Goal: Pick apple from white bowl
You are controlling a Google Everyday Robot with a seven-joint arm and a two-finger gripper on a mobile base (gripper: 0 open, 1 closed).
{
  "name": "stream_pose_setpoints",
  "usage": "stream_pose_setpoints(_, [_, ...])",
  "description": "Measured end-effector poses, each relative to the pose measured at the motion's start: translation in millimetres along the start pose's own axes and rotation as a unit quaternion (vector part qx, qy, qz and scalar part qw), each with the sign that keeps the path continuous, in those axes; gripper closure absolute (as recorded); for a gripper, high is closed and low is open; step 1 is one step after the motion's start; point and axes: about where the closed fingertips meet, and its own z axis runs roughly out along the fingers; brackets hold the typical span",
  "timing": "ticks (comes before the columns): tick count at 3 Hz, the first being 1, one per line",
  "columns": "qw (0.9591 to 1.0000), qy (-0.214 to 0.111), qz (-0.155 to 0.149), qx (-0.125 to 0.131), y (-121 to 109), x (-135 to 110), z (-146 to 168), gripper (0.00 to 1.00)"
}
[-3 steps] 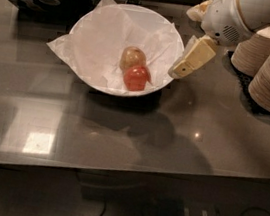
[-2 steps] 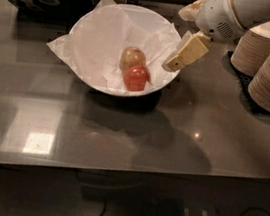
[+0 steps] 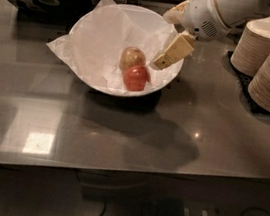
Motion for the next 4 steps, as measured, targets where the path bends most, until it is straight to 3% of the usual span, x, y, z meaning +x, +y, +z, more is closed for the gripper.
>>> stream_pose_setpoints(1, [0.9998,0.0,0.0,-0.02,5,-1,14,0.28])
stream_pose_setpoints(3, [0.9974,0.007,-0.008,-0.071,27,-3,40,0.24])
stream_pose_setpoints(4, [0.9956,0.012,-0.009,-0.093,36,0,52,0.29])
